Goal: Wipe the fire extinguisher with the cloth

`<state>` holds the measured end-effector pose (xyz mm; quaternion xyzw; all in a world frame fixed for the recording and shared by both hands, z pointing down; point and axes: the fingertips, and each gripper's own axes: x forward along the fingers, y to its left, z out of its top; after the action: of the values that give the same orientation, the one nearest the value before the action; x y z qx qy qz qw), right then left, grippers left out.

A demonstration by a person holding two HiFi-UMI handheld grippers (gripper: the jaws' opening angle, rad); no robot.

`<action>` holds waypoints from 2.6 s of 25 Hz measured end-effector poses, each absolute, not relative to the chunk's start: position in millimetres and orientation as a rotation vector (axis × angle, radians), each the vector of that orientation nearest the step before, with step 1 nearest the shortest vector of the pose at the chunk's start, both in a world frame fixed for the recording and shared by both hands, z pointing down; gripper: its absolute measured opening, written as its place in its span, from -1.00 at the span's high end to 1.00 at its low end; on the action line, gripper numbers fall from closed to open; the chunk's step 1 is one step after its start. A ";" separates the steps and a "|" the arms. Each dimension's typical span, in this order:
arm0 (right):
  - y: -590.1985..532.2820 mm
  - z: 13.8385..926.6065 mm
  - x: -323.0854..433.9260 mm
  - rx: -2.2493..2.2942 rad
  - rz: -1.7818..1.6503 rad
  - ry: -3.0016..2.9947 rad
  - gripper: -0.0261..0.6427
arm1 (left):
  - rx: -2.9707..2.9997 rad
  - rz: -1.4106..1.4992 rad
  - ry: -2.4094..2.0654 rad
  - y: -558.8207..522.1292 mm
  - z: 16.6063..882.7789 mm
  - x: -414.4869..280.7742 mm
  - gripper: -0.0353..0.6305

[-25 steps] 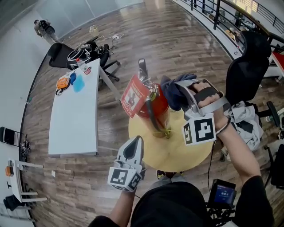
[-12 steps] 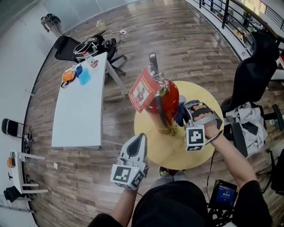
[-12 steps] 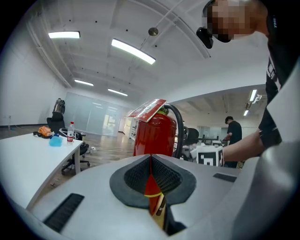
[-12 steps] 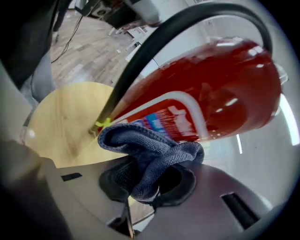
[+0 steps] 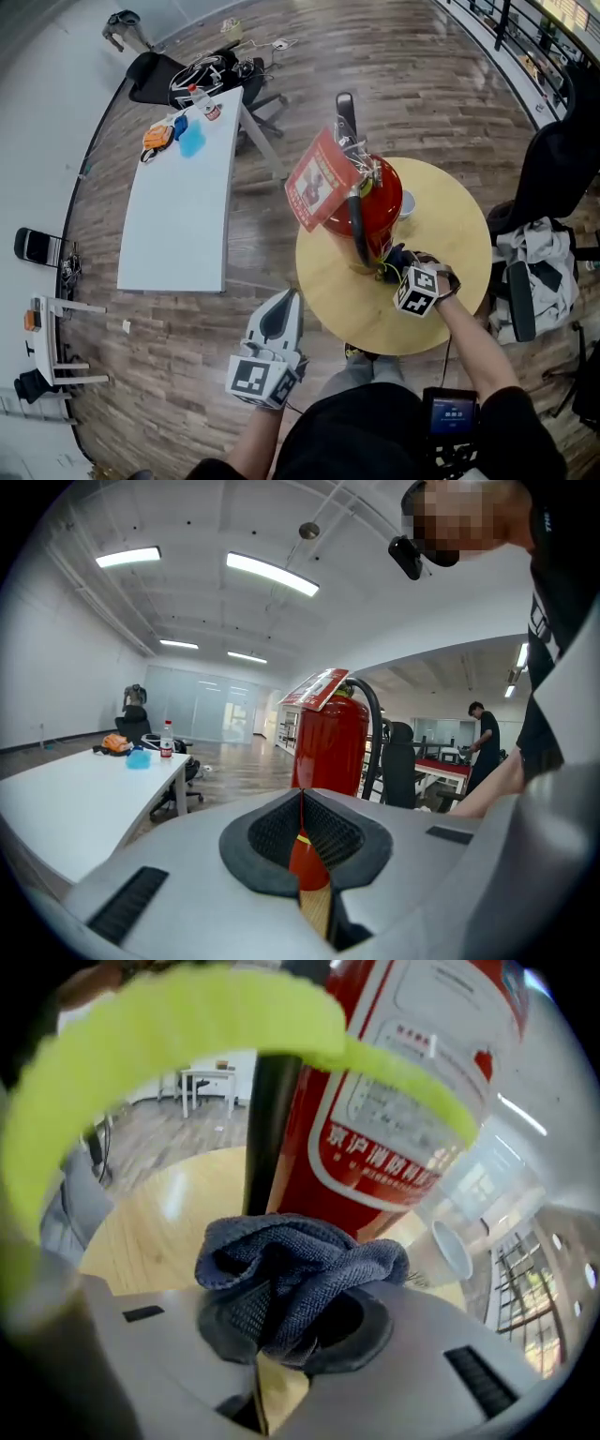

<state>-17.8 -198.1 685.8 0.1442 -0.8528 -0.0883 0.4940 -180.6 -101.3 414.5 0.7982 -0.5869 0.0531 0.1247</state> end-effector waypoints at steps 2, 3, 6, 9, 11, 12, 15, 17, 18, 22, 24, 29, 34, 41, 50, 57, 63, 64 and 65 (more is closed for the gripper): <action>-190.8 694.0 -20.1 0.404 -0.055 -2.137 0.67 | 2.307 0.159 -1.725 -100.1 418.2 -186.1 0.82; -185.6 696.0 -21.8 0.424 0.017 -2.165 0.67 | 2.295 0.164 -1.731 -99.0 419.8 -188.6 0.82; -166.5 699.5 -31.1 0.438 0.163 -2.214 0.67 | 2.267 0.170 -1.746 -95.9 422.8 -193.7 0.82; -150.3 699.5 -37.9 0.493 0.393 -2.252 0.67 | 2.280 0.142 -1.742 -94.2 422.0 -192.7 0.82; -132.3 691.6 -43.8 0.490 0.564 -2.282 0.67 | 2.289 0.121 -1.741 -93.7 419.4 -192.7 0.82; -120.8 684.6 -49.2 0.465 0.634 -2.303 0.67 | 2.295 0.111 -1.742 -93.8 418.1 -193.6 0.82; -94.7 654.4 -74.7 0.400 0.841 -2.387 0.67 | 2.300 0.078 -1.737 -94.3 415.4 -194.8 0.82; -103.9 622.7 -92.4 0.452 1.060 -2.470 0.67 | 2.309 0.065 -1.728 -93.9 414.1 -192.8 0.82; -116.2 603.5 -97.5 0.504 1.194 -2.519 0.67 | 2.316 0.059 -1.723 -93.1 412.9 -191.3 0.82; -157.9 526.2 -95.8 0.585 1.741 -2.676 0.67 | 2.338 0.030 -1.714 -90.4 405.7 -189.2 0.82; -157.7 490.8 -94.6 0.478 1.951 -2.735 0.67 | 2.338 0.018 -1.714 -89.6 403.1 -189.9 0.82; -156.4 391.8 -96.4 0.158 2.246 -2.847 0.67 | 2.368 -0.003 -1.695 -90.3 397.8 -184.5 0.82; -154.4 322.5 -99.8 -0.077 2.440 -2.898 0.67 | 2.399 -0.017 -1.679 -92.1 391.2 -177.8 0.82; -159.0 334.4 -103.2 0.092 2.275 -2.993 0.67 | 2.394 -0.001 -1.686 -87.7 397.3 -181.6 0.82; -172.4 513.2 -109.2 0.686 2.141 -2.681 0.67 | 2.336 0.079 -1.706 -82.0 412.2 -198.4 0.82; -159.6 672.8 -65.7 0.964 1.922 -2.342 0.67 | 2.305 0.134 -1.687 -76.6 427.5 -203.8 0.82; -165.0 652.5 -76.0 0.968 2.162 -2.274 0.67 | 2.294 0.128 -1.695 -78.3 431.6 -208.9 0.82; -166.1 635.0 -87.3 0.922 2.199 -2.310 0.67 | 2.292 0.119 -1.701 -78.1 430.8 -210.5 0.82; -168.3 612.1 -99.2 0.867 2.225 -2.369 0.67 | 2.285 0.107 -1.710 -78.1 429.8 -212.8 0.82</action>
<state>-99.2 -168.3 612.1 0.2563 -0.7000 0.6573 -0.1108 -212.8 -78.1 429.8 0.7920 -0.5925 0.0370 0.1423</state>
